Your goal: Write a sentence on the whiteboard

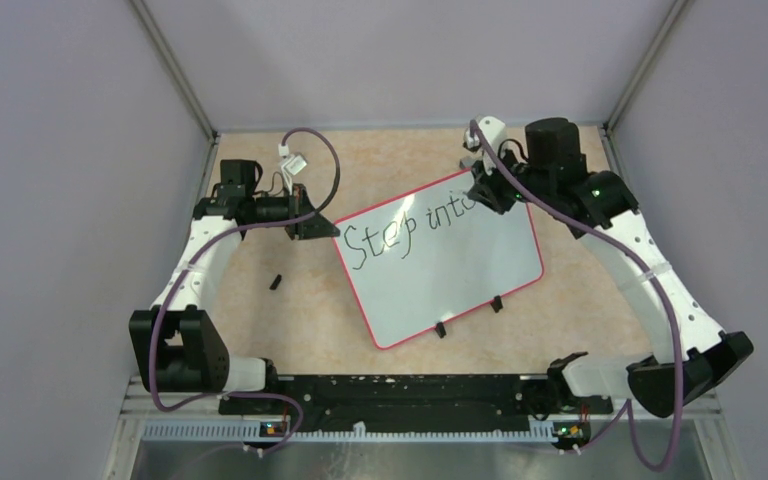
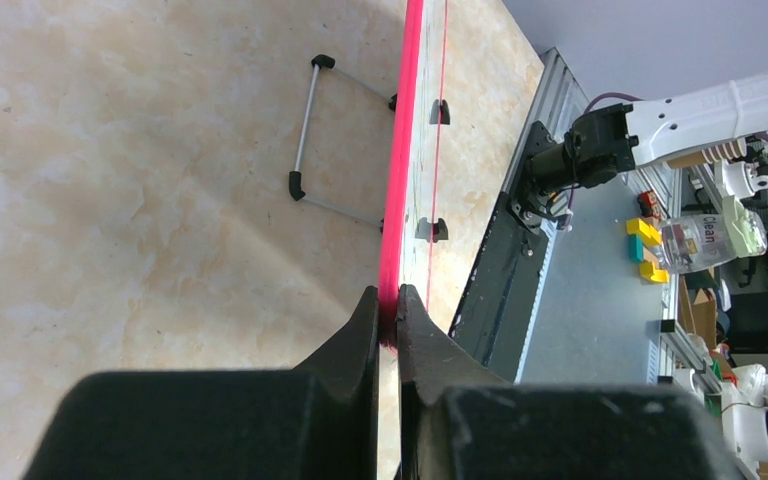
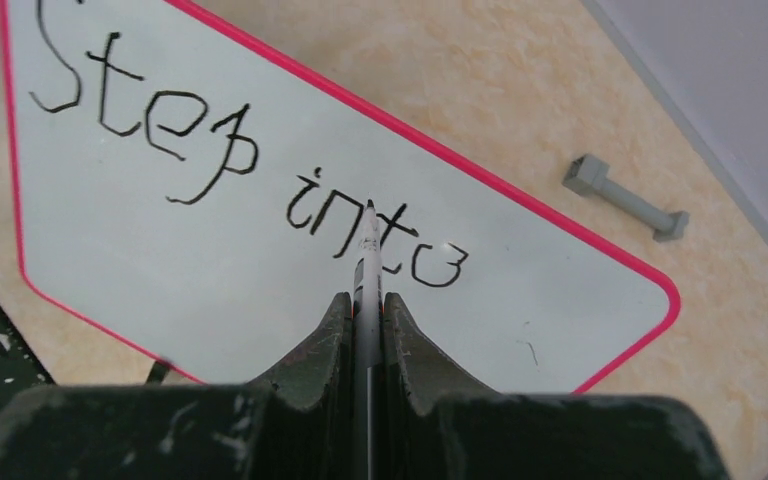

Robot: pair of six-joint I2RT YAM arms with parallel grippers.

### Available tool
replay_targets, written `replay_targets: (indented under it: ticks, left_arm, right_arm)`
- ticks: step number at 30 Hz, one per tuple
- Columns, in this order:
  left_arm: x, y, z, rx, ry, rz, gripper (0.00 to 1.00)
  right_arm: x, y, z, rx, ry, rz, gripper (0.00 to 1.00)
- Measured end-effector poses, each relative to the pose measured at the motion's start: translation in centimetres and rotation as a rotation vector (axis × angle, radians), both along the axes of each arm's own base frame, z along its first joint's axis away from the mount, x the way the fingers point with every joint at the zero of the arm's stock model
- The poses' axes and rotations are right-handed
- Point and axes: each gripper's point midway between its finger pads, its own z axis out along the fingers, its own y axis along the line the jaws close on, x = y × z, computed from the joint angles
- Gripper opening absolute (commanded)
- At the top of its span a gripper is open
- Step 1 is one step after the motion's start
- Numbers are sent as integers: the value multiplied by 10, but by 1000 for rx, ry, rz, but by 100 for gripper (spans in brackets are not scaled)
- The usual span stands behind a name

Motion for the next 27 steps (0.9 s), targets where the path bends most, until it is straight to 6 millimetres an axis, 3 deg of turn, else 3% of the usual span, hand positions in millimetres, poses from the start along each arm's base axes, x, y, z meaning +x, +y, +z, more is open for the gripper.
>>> replay_targets:
  ticks: [6, 10, 15, 18, 23, 27]
  left_arm:
    - [2, 0, 0, 3, 8, -4, 0]
    - [6, 0, 0, 7, 13, -3, 0]
    - [4, 0, 0, 6, 6, -11, 23]
    - [4, -1, 0, 7, -7, -20, 29]
    - [4, -1, -1, 10, -19, -28, 31]
    - [3, -1, -2, 11, -20, -29, 22]
  right_arm:
    - [-28, 19, 2, 83, 69, 131, 0]
    - [-50, 27, -21, 115, 156, 185, 0]
    - [-76, 46, -53, 122, 254, 257, 0]
    - [-88, 56, -64, 123, 287, 297, 0]
    - [-107, 76, -78, 121, 307, 369, 0]
    - [-122, 95, -80, 114, 283, 433, 0]
